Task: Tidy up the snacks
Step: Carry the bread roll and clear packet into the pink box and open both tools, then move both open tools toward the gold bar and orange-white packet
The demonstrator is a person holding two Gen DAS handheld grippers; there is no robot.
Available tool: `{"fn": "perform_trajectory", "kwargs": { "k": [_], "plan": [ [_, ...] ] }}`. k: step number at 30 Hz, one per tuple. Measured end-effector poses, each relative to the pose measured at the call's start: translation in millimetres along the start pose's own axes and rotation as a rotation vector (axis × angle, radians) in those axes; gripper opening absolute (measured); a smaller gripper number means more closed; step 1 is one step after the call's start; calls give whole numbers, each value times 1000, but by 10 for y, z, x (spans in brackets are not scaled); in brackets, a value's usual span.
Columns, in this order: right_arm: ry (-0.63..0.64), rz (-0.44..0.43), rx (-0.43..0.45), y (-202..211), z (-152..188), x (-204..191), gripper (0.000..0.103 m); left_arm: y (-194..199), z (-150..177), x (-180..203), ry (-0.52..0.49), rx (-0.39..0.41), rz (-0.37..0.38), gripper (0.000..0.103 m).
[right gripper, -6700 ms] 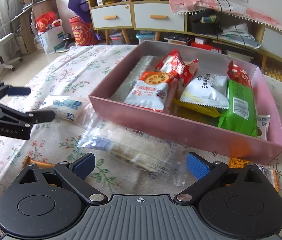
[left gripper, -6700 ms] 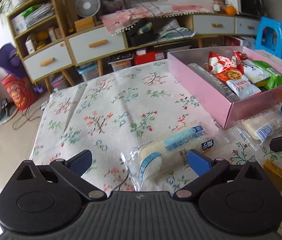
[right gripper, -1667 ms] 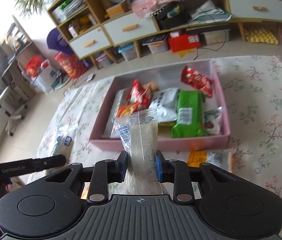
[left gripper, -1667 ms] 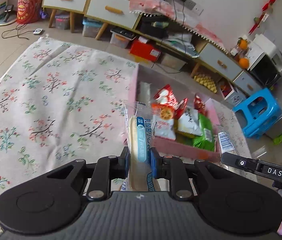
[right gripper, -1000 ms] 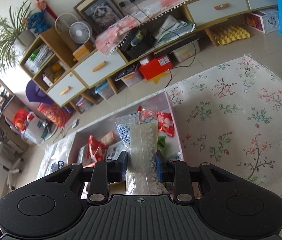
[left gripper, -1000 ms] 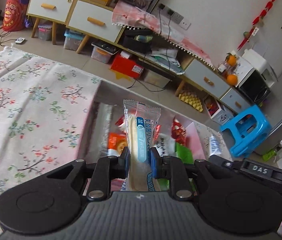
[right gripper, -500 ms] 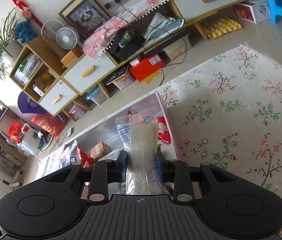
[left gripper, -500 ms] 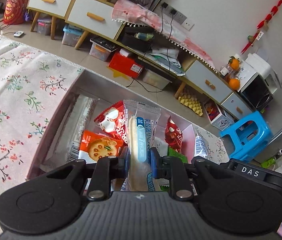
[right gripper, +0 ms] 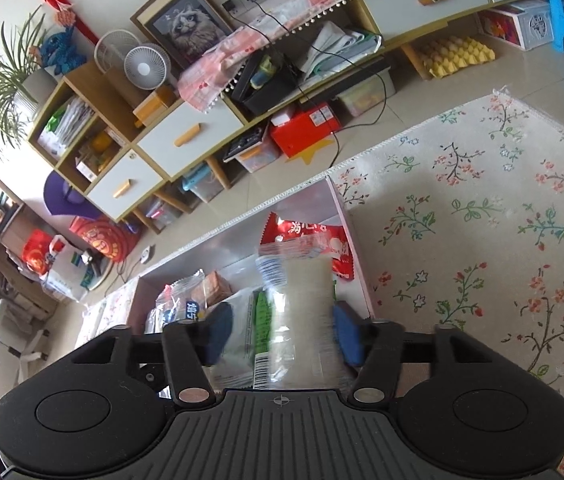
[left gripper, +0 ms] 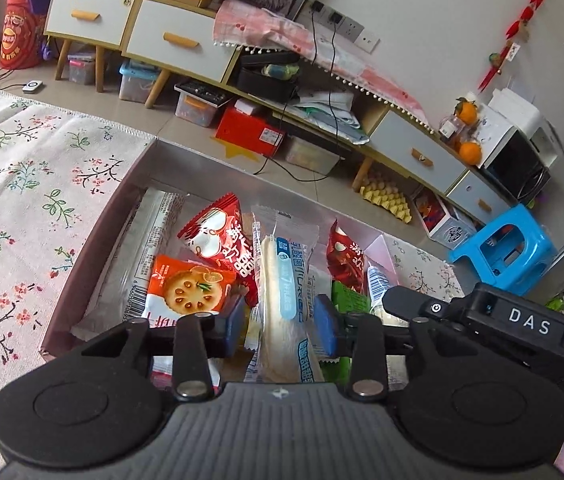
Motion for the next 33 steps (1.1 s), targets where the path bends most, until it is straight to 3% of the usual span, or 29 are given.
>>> {"fn": "perform_trajectory", "kwargs": {
  "k": [7,19,25,33],
  "plan": [
    [37,-5,14,131,-17,-80,79,121,-23,57,-46,12,-9,65],
    [129,4,25,451,16,-187,91,404,6,-67,-97,-11,-49,97],
    [228,49,24,599,126,-184,95,575,27,-179,-136,-26,-78,102],
    [352,116,19,780,313,-53,97,774,194,-387,-200,-66,-136,102]
  ]
}}
Point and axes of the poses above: each gripper's, at about its wrist camera, not at the fingertips, and y roughly against the way its jaws point, x to its right, z to its underside, the point moved 8 cm from there along -y, roughly the way its jaws point, and after that the axes turned 2 degrees about y, right-handed, at the moved point
